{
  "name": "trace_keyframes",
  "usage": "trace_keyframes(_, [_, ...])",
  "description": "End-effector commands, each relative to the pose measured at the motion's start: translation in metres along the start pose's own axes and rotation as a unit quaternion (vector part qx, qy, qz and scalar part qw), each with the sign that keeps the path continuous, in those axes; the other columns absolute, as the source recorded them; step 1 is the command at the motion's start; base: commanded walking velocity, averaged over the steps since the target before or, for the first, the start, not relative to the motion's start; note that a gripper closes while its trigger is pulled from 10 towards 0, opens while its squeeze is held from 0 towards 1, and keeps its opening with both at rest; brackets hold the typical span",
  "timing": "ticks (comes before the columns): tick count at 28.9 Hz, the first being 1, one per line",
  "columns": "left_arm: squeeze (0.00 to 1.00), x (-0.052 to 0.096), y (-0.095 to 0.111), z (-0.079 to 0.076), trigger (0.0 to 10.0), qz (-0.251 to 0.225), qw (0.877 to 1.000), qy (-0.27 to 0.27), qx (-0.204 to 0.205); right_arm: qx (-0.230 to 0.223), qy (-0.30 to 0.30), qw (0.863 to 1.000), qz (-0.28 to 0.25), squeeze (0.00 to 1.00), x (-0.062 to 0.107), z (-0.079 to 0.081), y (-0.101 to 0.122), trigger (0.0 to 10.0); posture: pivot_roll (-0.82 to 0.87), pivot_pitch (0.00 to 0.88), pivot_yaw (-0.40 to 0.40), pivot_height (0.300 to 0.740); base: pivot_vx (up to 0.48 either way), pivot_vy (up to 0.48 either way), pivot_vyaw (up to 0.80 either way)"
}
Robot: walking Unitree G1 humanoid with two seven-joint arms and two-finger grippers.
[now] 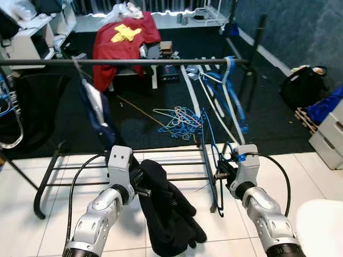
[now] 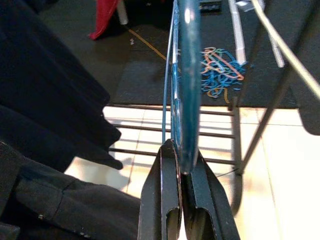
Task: Hang hanger
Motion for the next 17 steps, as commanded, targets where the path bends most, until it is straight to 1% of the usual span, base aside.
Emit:
trace_keyframes(1, [0.0, -0.001, 0.005, -0.004, 10.0, -0.014, 1.0, -0.009, -0.01, -0.003, 0.007, 1.0, -0.002, 0.0, 0.001, 0.001, 0.003, 10.0, -0.02, 0.086, 0.017, 0.74, 0.0, 0.0, 0.0])
trace_keyframes(2, [0.0, -0.001, 0.01, -0.012, 10.0, -0.031, 0.999, -0.031, -0.003, 0.001, 0.026, 1.0, -0.012, 0.0, 0.0, 0.005, 0.011, 10.0, -0.03, 0.083, 0.019, 0.74, 0.0, 0.0, 0.0])
trace_keyframes(3, [0.0, -0.001, 0.01, -0.012, 10.0, -0.031, 0.999, -0.031, -0.003, 0.001, 0.026, 1.0, -0.012, 0.0, 0.0, 0.005, 0.011, 10.0, -0.03, 0.083, 0.019, 0.74, 0.0, 0.0, 0.0])
trace_keyframes(4, [0.0, -0.002, 0.012, -0.015, 10.0, -0.035, 0.999, -0.039, -0.002, 0.007, 0.031, 0.999, -0.021, 0.0, 0.0, 0.005, 0.017, 10.0, -0.03, 0.081, 0.022, 0.74, 0.0, 0.0, 0.0])
trace_keyframes(6, [0.0, -0.002, 0.013, -0.018, 10.0, -0.036, 0.998, -0.045, 0.0, 0.009, 0.031, 0.999, -0.027, 0.0, -0.002, 0.005, 0.022, 10.0, -0.03, 0.076, 0.023, 0.74, 0.296, 0.0, 0.0])
trace_keyframes(8, [0.0, -0.002, 0.013, -0.018, 10.0, -0.036, 0.998, -0.045, 0.0, 0.009, 0.031, 0.999, -0.027, 0.0, -0.002, 0.005, 0.022, 10.0, -0.03, 0.076, 0.023, 0.74, 0.304, 0.0, 0.0])
trace_keyframes(10, [0.0, -0.003, 0.013, -0.02, 10.0, -0.039, 0.998, -0.051, 0.005, 0.03, 0.036, 0.998, -0.03, 0.0, -0.002, 0.006, 0.026, 10.0, -0.03, 0.071, 0.022, 0.74, 0.362, 0.0, 0.0])
trace_keyframes(11, [0.0, -0.003, 0.013, -0.02, 10.0, -0.039, 0.998, -0.051, 0.005, 0.03, 0.036, 0.998, -0.03, 0.0, -0.002, 0.006, 0.026, 10.0, -0.03, 0.071, 0.022, 0.74, 0.364, 0.0, 0.0])
trace_keyframes(12, [0.0, -0.002, 0.013, -0.02, 10.0, -0.04, 0.998, -0.051, 0.004, 0.04, 0.035, 0.998, -0.029, 0.0, -0.002, 0.006, 0.026, 10.0, -0.03, 0.07, 0.022, 0.74, 0.364, 0.0, 0.0])
trace_keyframes(17, [0.0, -0.002, 0.013, -0.021, 10.0, -0.04, 0.998, -0.052, 0.004, 0.052, 0.032, 0.998, -0.025, 0.0, -0.002, 0.005, 0.024, 10.0, -0.03, 0.07, 0.023, 0.74, 0.366, 0.0, 0.0])
Point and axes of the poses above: a point about 5 cm out from each wrist's last joint towards the gripper, its own x axis pointing back from the gripper into the wrist, its own y axis along the axis of the wrist's last joint, z = x × y, the point moved 4 cm from there along -x, pointing out of the wrist towards the gripper, and after that the axes turned 9 degrees about x, right-handed, at the moved point
